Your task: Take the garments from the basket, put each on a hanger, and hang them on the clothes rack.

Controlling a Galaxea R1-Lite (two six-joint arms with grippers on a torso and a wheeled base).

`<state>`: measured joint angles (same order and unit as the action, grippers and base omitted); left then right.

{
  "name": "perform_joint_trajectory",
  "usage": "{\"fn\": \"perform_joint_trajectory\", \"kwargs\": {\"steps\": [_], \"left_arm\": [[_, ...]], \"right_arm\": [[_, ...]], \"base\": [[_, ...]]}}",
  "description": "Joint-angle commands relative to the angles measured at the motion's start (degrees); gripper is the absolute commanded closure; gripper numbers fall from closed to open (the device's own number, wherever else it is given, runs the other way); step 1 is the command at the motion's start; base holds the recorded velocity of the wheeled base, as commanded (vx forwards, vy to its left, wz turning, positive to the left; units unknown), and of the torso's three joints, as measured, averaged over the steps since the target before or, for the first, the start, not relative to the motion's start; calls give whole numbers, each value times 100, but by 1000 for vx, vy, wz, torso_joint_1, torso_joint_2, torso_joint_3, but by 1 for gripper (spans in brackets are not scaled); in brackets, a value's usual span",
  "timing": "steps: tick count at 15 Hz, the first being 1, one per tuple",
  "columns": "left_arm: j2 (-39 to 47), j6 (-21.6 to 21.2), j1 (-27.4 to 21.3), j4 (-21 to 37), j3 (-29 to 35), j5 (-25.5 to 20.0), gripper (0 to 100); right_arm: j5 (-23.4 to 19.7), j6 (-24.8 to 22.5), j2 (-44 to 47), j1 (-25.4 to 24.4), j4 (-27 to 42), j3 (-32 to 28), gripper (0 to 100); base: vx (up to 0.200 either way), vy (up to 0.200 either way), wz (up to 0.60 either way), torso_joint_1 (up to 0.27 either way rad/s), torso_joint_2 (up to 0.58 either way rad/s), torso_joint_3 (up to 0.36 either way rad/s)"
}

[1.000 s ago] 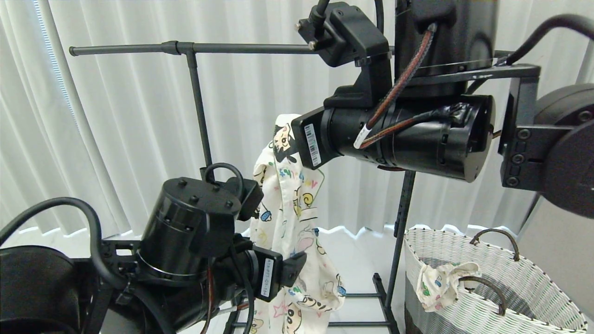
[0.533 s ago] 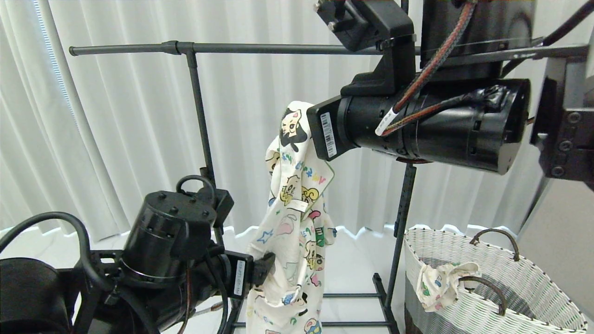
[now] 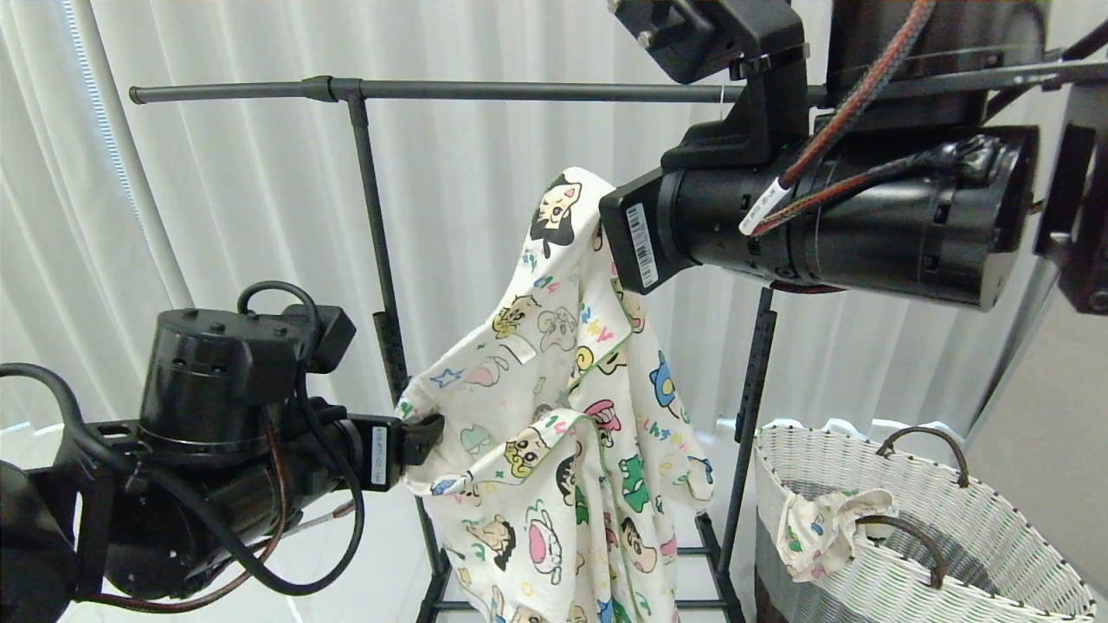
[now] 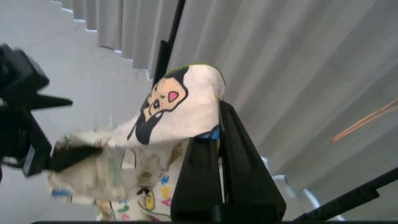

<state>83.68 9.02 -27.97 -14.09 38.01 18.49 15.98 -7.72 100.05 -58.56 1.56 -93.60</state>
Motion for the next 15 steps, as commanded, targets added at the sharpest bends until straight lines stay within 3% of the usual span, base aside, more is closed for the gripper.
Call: {"fn": "perform_joint_trajectory", "kwargs": {"steps": [1,6,11,12,15], "left_arm": [[-80,-23,125,-261,-4,-100,0],[-475,-638,617,-603,-57,-566,0],[-677,-805,854,-814,-294,-742,0],[-756,-823,845,-814,-312,-830,100],[-906,-1315,863,-841,-584,-812,100]], "right_arm": [[1,-63,-91,-6,2,96,100],[19,-186,-258,38,-15,369,100],[116,-195,-363,143,-24,404,100],[116,-195,-372,135,-24,404,100],[177,-195,-398,135,-15,404,100]], "base": [[0,0,0,0,0,0],[0,0,0,0,0,0],[0,0,0,0,0,0],[0,0,0,0,0,0],[0,0,0,0,0,0]]}}
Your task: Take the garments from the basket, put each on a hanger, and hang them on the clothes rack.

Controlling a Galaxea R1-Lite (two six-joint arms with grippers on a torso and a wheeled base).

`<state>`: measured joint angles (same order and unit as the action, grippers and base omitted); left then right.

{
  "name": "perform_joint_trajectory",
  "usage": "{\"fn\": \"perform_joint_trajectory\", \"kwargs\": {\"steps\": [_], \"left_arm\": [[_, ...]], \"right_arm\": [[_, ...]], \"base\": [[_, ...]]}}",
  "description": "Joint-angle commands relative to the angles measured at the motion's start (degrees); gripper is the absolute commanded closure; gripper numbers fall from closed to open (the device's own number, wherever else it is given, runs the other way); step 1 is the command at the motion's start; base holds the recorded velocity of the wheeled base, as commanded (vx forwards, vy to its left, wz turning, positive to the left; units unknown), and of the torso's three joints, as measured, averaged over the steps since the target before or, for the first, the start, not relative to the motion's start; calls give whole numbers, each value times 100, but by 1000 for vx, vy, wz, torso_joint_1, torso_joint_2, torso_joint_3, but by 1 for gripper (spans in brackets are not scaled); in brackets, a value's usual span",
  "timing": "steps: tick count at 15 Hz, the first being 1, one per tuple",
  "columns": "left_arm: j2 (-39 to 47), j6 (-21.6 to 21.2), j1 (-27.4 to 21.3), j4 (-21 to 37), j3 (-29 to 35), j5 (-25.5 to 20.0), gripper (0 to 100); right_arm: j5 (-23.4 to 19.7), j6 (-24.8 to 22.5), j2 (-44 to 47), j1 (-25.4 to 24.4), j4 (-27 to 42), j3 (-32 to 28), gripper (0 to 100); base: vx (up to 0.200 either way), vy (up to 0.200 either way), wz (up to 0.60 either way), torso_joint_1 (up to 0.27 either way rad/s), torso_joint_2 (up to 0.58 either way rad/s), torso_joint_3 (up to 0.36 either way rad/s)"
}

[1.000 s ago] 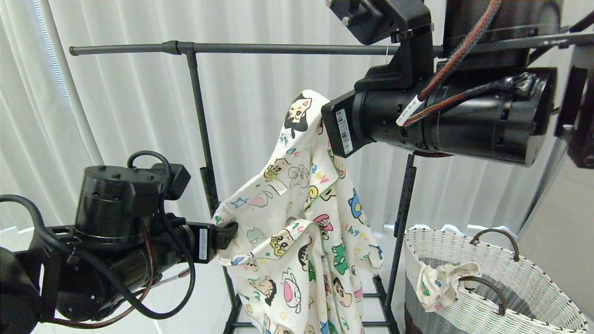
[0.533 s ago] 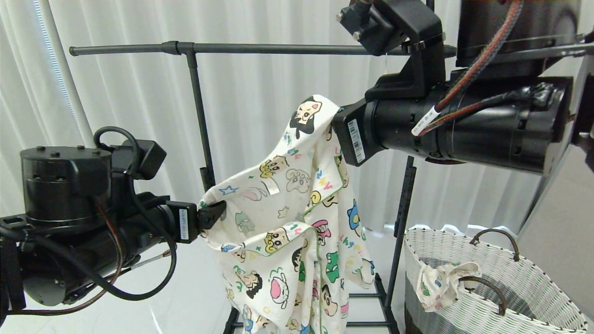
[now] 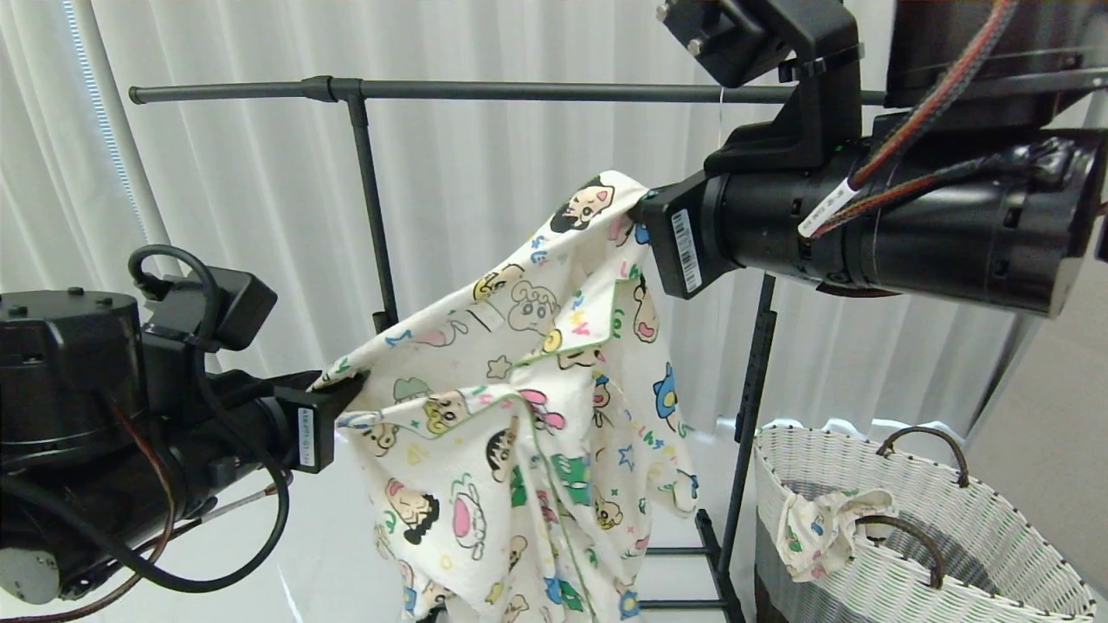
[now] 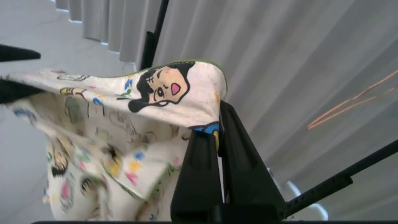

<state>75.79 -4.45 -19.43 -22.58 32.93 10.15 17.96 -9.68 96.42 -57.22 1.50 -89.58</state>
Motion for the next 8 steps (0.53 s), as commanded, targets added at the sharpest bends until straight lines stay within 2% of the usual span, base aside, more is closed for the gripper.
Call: {"fn": "perform_joint_trajectory", "kwargs": {"steps": [1,3,5,8], "left_arm": [[-319,-372,18,-89,-181,22,100],[-433,-601,10,-247,-6,-5,100],[-416,-619,-70,-247,575,-40,100],[-354,-961,-579,-71,1506,-93,100]], "right_arm": [[164,10,-70,9,-1,46,100],[252,10,-193,1,-27,397,100],[261,10,-316,-35,-53,661,100],[261,19,-395,-149,-62,705,100]], "base": [[0,0,0,0,0,0],[0,0,0,0,0,0],[0,0,0,0,0,0],[0,0,0,0,0,0]]}}
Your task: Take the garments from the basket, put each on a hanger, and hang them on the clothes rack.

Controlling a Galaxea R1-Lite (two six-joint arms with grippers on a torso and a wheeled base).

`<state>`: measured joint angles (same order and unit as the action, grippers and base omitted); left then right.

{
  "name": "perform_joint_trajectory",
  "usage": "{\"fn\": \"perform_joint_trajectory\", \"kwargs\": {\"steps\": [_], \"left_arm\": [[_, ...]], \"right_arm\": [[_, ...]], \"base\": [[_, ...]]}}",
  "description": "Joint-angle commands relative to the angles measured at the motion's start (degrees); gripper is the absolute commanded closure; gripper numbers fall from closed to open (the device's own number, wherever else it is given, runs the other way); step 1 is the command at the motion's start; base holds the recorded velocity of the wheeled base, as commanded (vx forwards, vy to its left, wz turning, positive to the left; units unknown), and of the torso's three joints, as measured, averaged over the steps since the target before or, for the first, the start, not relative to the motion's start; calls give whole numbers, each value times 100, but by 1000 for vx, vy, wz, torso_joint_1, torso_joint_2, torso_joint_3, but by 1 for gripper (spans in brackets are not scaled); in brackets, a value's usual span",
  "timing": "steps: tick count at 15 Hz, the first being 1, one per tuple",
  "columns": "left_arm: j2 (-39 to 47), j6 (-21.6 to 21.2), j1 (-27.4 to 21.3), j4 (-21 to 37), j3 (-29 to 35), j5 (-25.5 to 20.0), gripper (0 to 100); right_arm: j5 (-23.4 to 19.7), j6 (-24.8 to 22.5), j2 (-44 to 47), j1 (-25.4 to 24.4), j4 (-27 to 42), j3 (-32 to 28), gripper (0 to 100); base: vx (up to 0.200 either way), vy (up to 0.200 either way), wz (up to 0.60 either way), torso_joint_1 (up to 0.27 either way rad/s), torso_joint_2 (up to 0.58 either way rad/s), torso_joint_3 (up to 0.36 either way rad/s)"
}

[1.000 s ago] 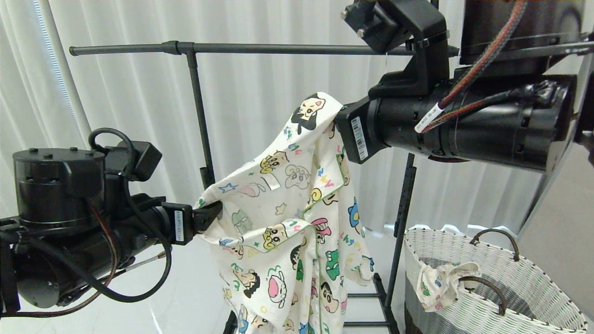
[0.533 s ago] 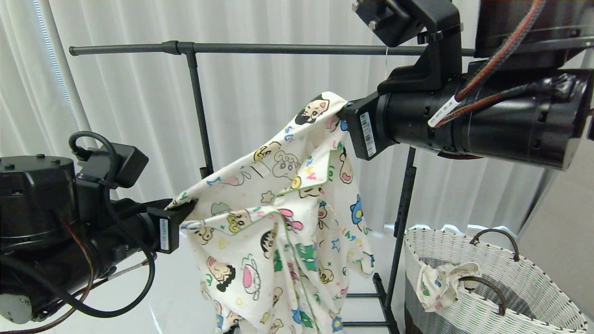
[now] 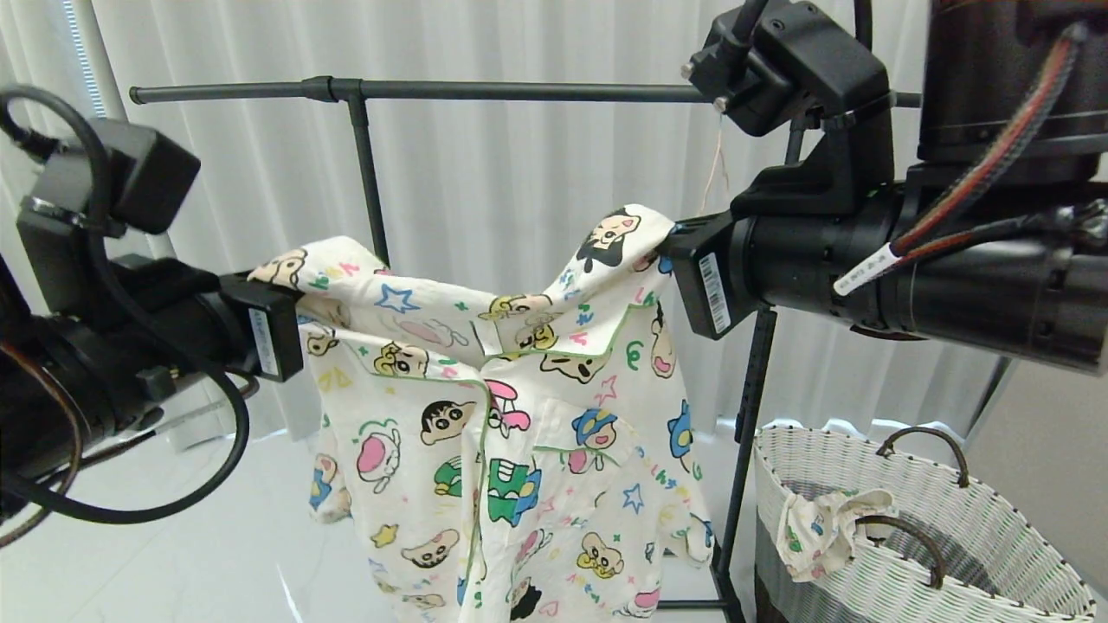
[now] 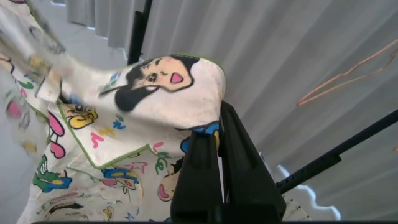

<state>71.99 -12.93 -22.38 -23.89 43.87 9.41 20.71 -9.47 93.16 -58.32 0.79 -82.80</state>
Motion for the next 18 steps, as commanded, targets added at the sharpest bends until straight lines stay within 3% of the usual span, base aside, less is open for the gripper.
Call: {"fn": "perform_joint_trajectory", "kwargs": {"steps": [1,3,5,9,13,16,18], "left_arm": [[8,-245,-469,236,587,-18,100],[-18,-464,-1031,957,983,-18,100],[44,-482,-1119,1475,1396,8,100],[184,-482,-1418,1484,2020,52,100],[149,-456,-1849,1475,2064,61,100],[211,-447,-1919,1475,2099,412,100],[316,-377,-2332,1467,2292,650,100]], "right_arm": [[-15,-2,-96,-65,0,18,100],[-6,-20,-263,-109,-35,18,100],[21,-134,-545,-92,-27,-8,100],[65,-371,-1019,-65,-35,-61,100],[91,-380,-1300,181,44,-114,100],[258,-354,-1845,356,1116,-105,100],[214,-310,-2118,304,1397,-70,100]], "base": [[0,0,0,0,0,0],[0,0,0,0,0,0],[0,0,0,0,0,0],[0,0,0,0,0,0],[0,0,0,0,0,0],[0,0,0,0,0,0],[0,0,0,0,0,0]]}}
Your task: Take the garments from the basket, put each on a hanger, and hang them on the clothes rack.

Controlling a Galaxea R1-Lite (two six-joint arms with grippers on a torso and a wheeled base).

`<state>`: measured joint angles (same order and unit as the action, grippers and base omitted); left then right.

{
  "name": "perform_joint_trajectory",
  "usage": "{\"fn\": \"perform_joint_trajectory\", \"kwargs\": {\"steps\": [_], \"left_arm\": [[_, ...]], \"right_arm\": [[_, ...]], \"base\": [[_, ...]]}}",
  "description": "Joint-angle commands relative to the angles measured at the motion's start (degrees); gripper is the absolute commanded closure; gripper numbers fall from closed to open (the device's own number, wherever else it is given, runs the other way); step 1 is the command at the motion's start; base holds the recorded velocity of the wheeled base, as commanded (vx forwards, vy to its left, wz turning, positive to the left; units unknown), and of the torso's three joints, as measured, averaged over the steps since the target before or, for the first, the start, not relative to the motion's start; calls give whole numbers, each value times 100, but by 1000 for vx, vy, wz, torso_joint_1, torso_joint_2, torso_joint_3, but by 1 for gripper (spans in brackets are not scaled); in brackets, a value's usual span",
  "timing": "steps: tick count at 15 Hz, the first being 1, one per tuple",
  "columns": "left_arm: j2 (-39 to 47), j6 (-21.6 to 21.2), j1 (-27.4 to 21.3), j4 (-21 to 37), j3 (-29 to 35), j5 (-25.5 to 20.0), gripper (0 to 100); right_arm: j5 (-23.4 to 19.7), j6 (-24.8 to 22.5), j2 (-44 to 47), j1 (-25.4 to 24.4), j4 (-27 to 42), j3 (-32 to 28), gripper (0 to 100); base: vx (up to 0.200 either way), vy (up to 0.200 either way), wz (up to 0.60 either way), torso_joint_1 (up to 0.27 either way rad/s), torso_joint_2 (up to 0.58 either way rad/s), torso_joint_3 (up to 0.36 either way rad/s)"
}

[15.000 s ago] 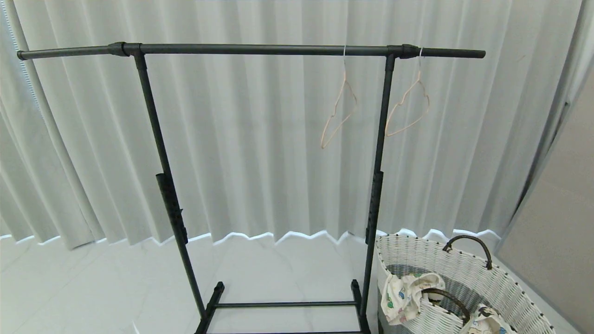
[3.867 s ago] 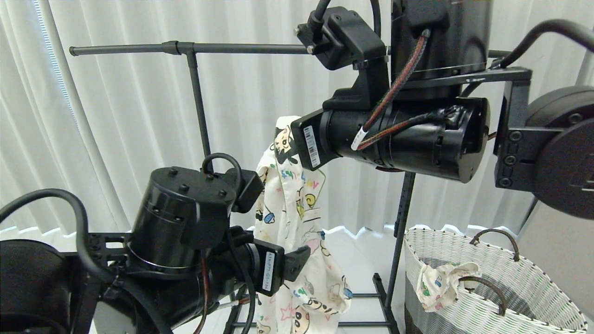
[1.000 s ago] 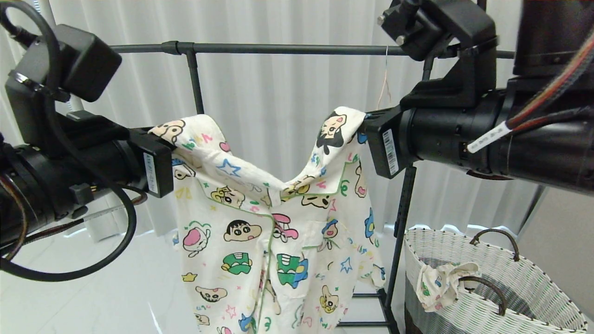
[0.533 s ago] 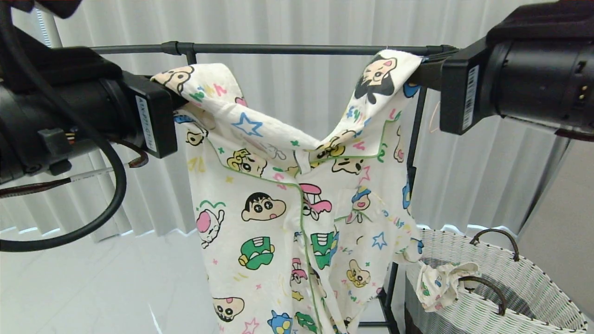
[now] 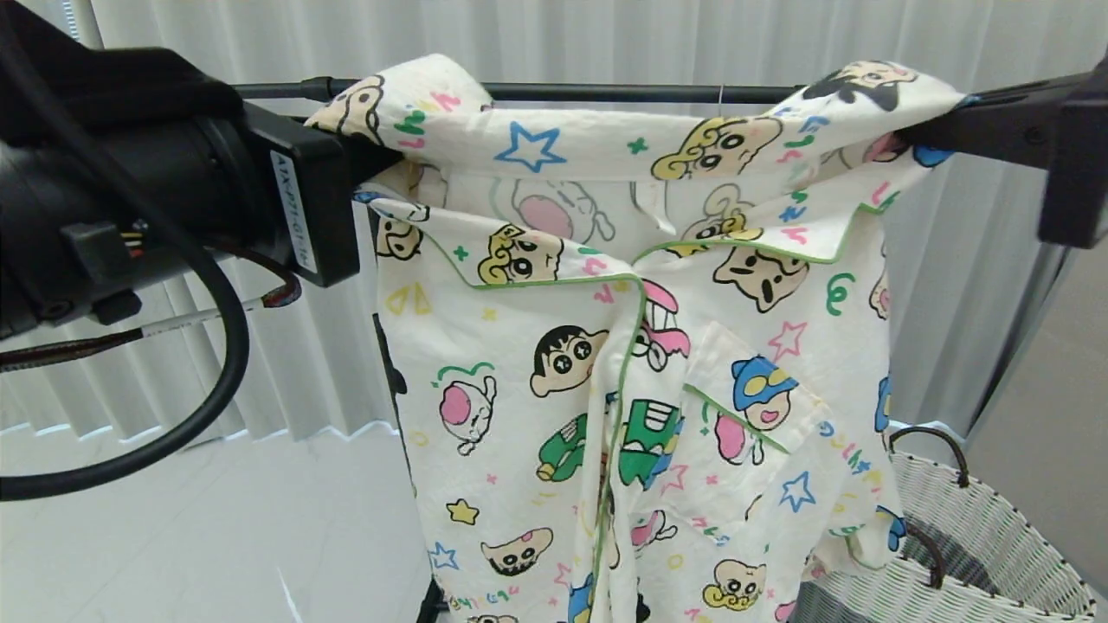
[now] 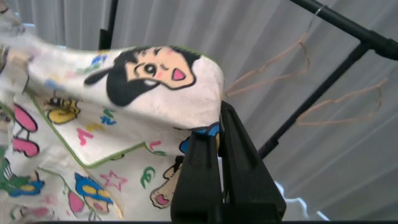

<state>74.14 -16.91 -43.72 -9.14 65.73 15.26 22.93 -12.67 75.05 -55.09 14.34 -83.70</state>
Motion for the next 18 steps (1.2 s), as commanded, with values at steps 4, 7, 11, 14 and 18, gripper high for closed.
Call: {"fn": "perform_joint_trajectory", "kwargs": {"steps": [4,7,11,14,18], "left_arm": [[716,267,-656,-17,774,346,100],[1058,408,-656,-17,1214,346,100],[1058,469,-647,-9,1258,363,100],[839,856,-647,422,1232,407,100],[100,1489,-858,2110,1232,390,100]], "right_arm": [[-210,581,-825,-1065,869,20,100],[-245,1012,-807,-2463,1045,196,100],[-236,1012,-755,-2489,1045,275,100],[-166,959,-772,-1865,1054,293,100],[-157,616,-675,-977,597,574,100]], "base": [[0,0,0,0,0,0],[0,0,0,0,0,0],[0,0,0,0,0,0],[0,0,0,0,0,0],[0,0,0,0,0,0]]}}
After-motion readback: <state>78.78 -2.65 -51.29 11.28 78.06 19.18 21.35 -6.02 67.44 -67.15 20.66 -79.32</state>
